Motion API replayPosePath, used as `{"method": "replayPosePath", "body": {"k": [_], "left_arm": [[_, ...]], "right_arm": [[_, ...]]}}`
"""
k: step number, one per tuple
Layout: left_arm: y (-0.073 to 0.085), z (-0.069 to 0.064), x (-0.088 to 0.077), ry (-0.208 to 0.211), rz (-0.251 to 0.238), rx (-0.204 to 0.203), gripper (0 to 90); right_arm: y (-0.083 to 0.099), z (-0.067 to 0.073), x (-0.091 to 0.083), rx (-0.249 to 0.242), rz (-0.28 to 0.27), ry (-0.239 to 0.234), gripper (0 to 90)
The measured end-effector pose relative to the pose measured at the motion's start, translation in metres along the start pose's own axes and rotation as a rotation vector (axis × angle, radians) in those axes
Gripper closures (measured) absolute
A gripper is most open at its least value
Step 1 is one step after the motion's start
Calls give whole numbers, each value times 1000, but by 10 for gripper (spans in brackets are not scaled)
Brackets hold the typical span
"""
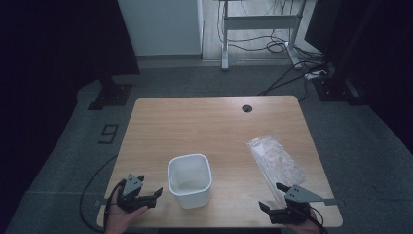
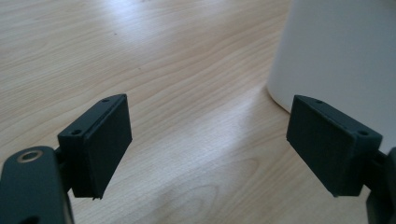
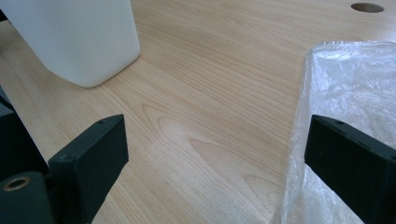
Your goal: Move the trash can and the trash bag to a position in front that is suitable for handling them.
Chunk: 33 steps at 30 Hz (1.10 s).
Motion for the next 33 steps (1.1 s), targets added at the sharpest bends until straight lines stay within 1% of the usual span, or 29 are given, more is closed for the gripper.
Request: {"method": "replayPosePath", "body": {"k": [1, 2, 4, 6, 8, 9, 10, 11, 12, 14, 16, 18, 20, 23, 25, 26, 28, 30, 33], "left_arm": [[0, 0, 0, 0, 0, 0, 137], [-1, -2, -2, 1, 0, 14, 136], [-3, -3, -3, 3, -1, 16, 136], [-8, -10, -8, 20, -11, 24, 137], [-7, -16, -12, 33, -10, 32, 135], [-7, -16, -12, 33, -10, 32, 135], [-4, -22, -17, 62, -13, 30, 135], [-4, -22, -17, 62, -13, 30, 135], [-1, -28, -20, 77, -9, 41, 135], [3, -35, -26, 94, -4, 59, 134], [10, -49, -34, 137, -4, 86, 127], [11, -58, -36, 155, -8, 101, 115], [8, -68, -33, 174, -18, 125, 111], [-1, -82, -25, 193, -31, 152, 110], [-8, -89, -19, 192, -35, 181, 107], [-12, -93, -15, 186, -41, 201, 107], [-17, -96, -10, 183, -58, 209, 108], [-22, -96, -4, 174, -62, 219, 108], [-28, -93, 6, 182, -69, 213, 126]], "right_arm": [[0, 1, 0, -6, 3, -1, 63], [1, 1, 0, -9, 5, 2, 63], [2, 2, 0, -11, 8, 4, 63], [2, 2, -1, -12, 7, 9, 63], [2, 1, -2, -3, -3, 9, 64], [2, 1, -2, -3, -3, 9, 64], [2, -1, -3, 0, -2, 6, 64], [2, -1, -3, 0, -2, 6, 64], [2, -2, -3, 1, -3, 6, 64], [1, -3, -3, 11, -9, 7, 65], [0, -4, -4, 21, -20, 9, 67], [0, -5, -5, 22, -22, 9, 67], [0, -4, -5, 22, -22, 9, 68], [0, -4, -5, 23, -25, 11, 68], [0, -4, -6, 21, -24, 10, 68], [1, -4, -6, 20, -22, 10, 68], [1, -4, -6, 14, -16, 9, 69], [2, -4, -6, 15, -16, 10, 70], [2, -6, -6, 20, -15, 9, 71]]}}
Point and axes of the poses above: each handheld gripper's, and its own axes: x roughly forward along the jaws, y roughly out of its underside, z roughly to its left, the point moved 1 cm from there along x, roughly forward along the jaws, and after that the axes turned 5 degrees about -z, right-handed, at the moved point
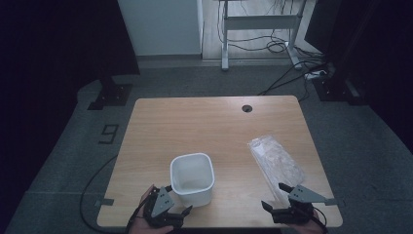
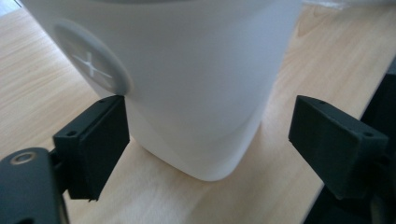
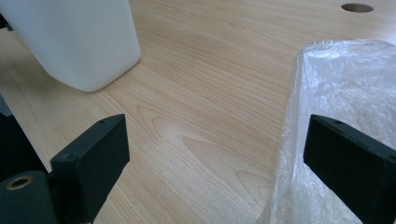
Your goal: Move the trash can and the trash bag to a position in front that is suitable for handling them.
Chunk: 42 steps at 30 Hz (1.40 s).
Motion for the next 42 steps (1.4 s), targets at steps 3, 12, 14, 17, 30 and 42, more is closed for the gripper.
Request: {"method": "replayPosePath", "body": {"k": [3, 12, 14, 17, 30, 42], "left_arm": [[-4, 5, 9, -6, -5, -6, 132], [-16, 12, 34, 0, -15, -28, 140], [-22, 9, 42, 6, -14, -19, 139], [-26, 7, 48, 8, -14, -12, 140], [-38, 0, 67, 8, -17, -16, 140], [-38, -9, 75, -5, -4, -17, 141]], "right_arm": [[0, 0, 0, 0, 2, 0, 72], [1, 1, 1, -4, 7, 3, 73], [2, 1, 1, -4, 7, 3, 73], [2, 0, 0, -3, 7, 5, 74], [3, -1, -1, -1, 17, 8, 75], [4, -1, 0, -3, 23, 16, 74]]}}
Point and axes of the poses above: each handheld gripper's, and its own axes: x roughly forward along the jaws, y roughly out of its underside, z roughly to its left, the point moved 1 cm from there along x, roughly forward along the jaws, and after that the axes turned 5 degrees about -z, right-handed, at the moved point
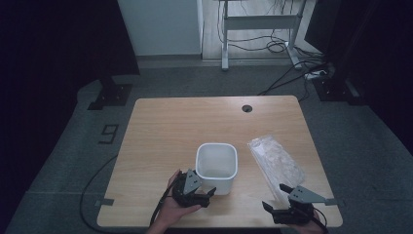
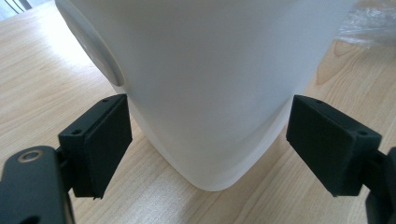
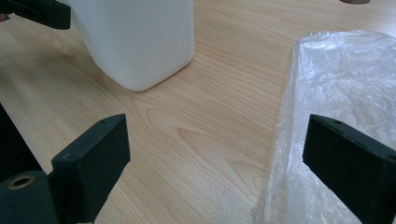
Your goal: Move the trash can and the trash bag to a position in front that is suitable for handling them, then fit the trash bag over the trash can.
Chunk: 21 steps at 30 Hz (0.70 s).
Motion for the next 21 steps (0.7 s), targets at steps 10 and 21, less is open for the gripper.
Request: {"method": "replayPosePath", "body": {"k": [10, 21], "left_arm": [[10, 12, -14, -12, -4, 4, 140], [27, 55, -48, -125, 1, -34, 136]], "right_arm": [[0, -1, -3, 6, -5, -2, 74], [-4, -9, -11, 12, -28, 22, 75]]}}
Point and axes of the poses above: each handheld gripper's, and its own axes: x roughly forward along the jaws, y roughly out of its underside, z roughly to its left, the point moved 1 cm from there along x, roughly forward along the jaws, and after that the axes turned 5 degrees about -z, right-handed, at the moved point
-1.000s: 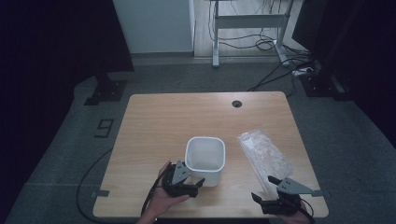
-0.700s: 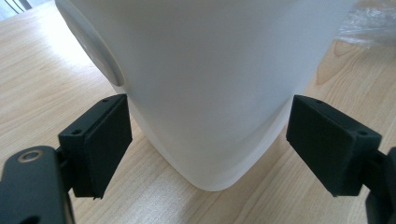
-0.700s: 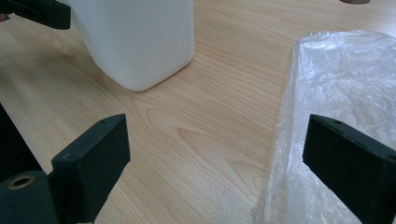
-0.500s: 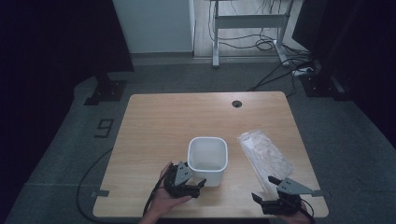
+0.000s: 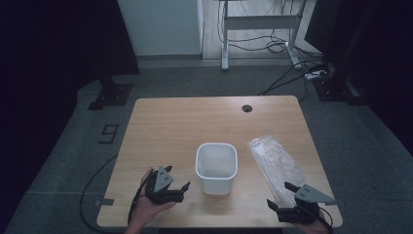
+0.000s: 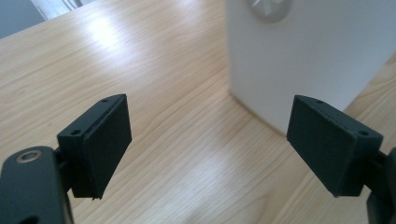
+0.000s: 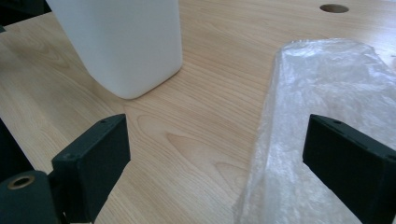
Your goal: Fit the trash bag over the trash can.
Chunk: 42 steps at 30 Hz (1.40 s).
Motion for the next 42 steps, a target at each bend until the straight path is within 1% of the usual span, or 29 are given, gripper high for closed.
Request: {"method": "replayPosePath", "body": {"k": [4, 5, 6, 8, 9, 10, 11, 12, 13, 15, 16, 17, 18, 19, 20, 21, 22, 23, 24, 25, 26, 28, 29, 31, 34, 35, 38, 40, 42], "left_arm": [[4, 4, 3, -2, 23, -10, 136], [6, 4, 5, -2, 34, -4, 136], [9, 4, 9, -6, 63, 13, 136], [11, 4, 10, -7, 69, 16, 136], [12, 4, 12, -5, 78, 17, 136], [14, 4, 14, -3, 88, 20, 136], [16, 4, 17, -4, 100, 20, 137], [17, 4, 19, -4, 109, 29, 136], [17, 4, 19, -4, 109, 29, 136], [18, 4, 22, -6, 123, 39, 137], [19, 4, 24, -5, 131, 40, 137], [19, 4, 24, -5, 131, 40, 137], [20, 3, 26, -6, 134, 45, 137], [20, 3, 26, -6, 134, 45, 137], [21, 3, 26, -8, 138, 49, 137], [22, 3, 27, -10, 140, 51, 137], [22, 3, 27, -13, 146, 56, 137], [22, 3, 27, -13, 146, 56, 137], [23, 4, 27, -14, 146, 56, 137], [23, 4, 28, -15, 145, 54, 137], [23, 4, 27, -15, 146, 52, 137], [24, 5, 27, -14, 147, 47, 137], [24, 6, 28, -15, 149, 47, 137], [26, 6, 29, -17, 155, 46, 137], [26, 5, 29, -17, 157, 49, 137], [27, 5, 29, -15, 158, 48, 137], [27, 4, 29, -16, 159, 46, 138], [28, 4, 30, -15, 162, 47, 137], [29, 4, 31, -17, 169, 49, 138]], "right_arm": [[-2, -5, -4, 4, 4, 20, 75], [-3, -8, -4, 4, 6, 27, 74], [-4, -10, -5, 3, 5, 35, 74], [-5, -18, -8, 12, 6, 52, 79], [-5, -18, -8, 12, 6, 52, 79], [-5, -29, -11, 31, 9, 85, 98], [-4, -34, -12, 41, 9, 101, 114], [-3, -38, -13, 48, 9, 111, 133], [-3, -38, -13, 48, 9, 111, 133], [-2, -48, -13, 74, 12, 133, 149], [0, -58, -13, 86, 29, 156, 162], [0, -58, -13, 86, 29, 156, 162], [1, -65, -12, 85, 48, 173, 183], [1, -65, -12, 85, 48, 173, 183], [1, -69, -11, 84, 57, 182, 188], [1, -74, -9, 84, 70, 186, 193], [1, -85, -5, 91, 89, 204, 197], [1, -85, -5, 91, 89, 204, 197], [2, -95, -1, 110, 97, 208, 208], [3, -101, 1, 119, 105, 213, 219], [3, -101, 1, 119, 105, 213, 219], [5, -112, 7, 143, 122, 205, 224], [9, -119, 12, 158, 145, 210, 226], [12, -125, 17, 175, 157, 223, 228], [16, -128, 19, 189, 164, 231, 239], [19, -130, 20, 200, 173, 244, 248], [21, -130, 22, 207, 180, 246, 269], [24, -130, 23, 201, 199, 257, 279], [24, -129, 23, 196, 196, 262, 293]]}}
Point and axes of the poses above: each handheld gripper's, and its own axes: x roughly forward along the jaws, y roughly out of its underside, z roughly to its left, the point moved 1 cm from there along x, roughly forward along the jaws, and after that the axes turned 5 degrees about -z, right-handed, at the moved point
